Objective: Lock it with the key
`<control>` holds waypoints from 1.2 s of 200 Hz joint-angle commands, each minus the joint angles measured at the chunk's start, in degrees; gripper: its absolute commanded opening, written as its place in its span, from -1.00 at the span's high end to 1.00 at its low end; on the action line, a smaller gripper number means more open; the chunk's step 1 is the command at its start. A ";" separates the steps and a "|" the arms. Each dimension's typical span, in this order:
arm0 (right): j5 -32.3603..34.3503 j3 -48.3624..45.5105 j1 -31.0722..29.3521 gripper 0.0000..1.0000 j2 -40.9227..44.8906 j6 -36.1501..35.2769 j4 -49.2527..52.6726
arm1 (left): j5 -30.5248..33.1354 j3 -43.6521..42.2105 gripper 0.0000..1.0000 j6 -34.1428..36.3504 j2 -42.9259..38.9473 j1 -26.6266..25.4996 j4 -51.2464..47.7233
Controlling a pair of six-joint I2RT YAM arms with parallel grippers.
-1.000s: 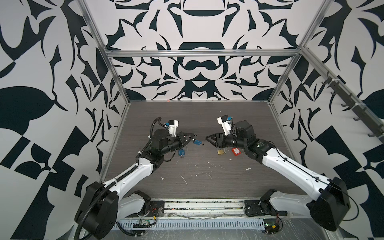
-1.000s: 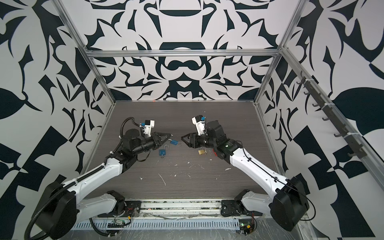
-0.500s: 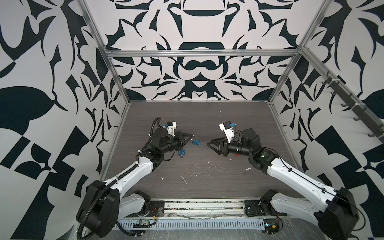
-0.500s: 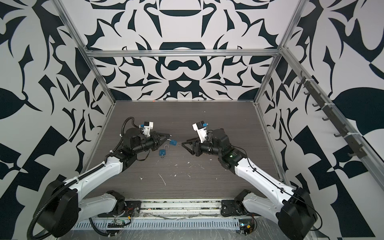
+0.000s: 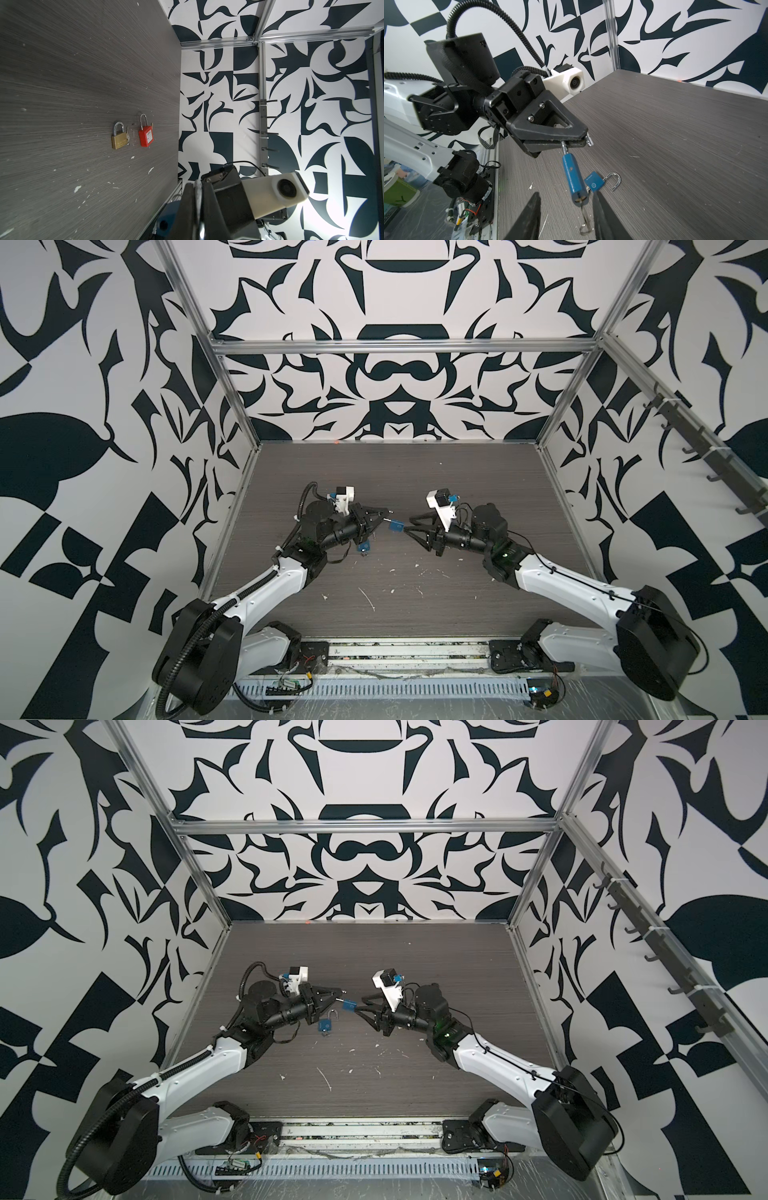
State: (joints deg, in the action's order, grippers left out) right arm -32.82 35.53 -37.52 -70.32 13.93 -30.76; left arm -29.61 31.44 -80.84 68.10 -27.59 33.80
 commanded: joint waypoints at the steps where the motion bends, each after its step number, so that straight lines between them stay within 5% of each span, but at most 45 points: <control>1: -1.79 2.60 -0.78 0.21 -1.43 -2.36 -3.78 | -1.80 -0.93 1.00 -3.80 1.02 0.26 8.46; 113: -2.69 4.90 -1.15 0.50 -6.14 0.82 -6.08 | -2.33 -2.11 1.00 -5.67 2.66 0.26 12.97; 159: -4.42 5.41 -1.18 0.99 -6.74 3.10 -6.12 | -2.18 -2.36 1.00 -5.12 3.02 0.33 13.04; 178: -5.31 6.39 -0.48 1.00 -6.84 6.60 -4.13 | -6.39 -0.94 1.00 -1.56 4.49 2.37 14.85; 192: -7.40 8.26 1.38 1.00 -6.91 12.17 -0.04 | -9.61 -0.33 0.02 2.51 6.84 5.43 15.83; 206: -11.27 9.61 3.42 1.00 -7.19 19.41 1.29 | -10.67 -0.09 -0.50 7.87 6.81 8.30 13.83; 240: -18.30 11.93 4.42 1.00 -8.59 33.27 5.28 | -13.86 5.83 -0.76 27.58 6.99 9.86 0.62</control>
State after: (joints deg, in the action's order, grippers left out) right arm -43.77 43.53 -33.26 -78.50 33.87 -26.52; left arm -39.29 32.34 -69.76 74.83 -17.85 40.53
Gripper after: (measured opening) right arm 0.166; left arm 0.869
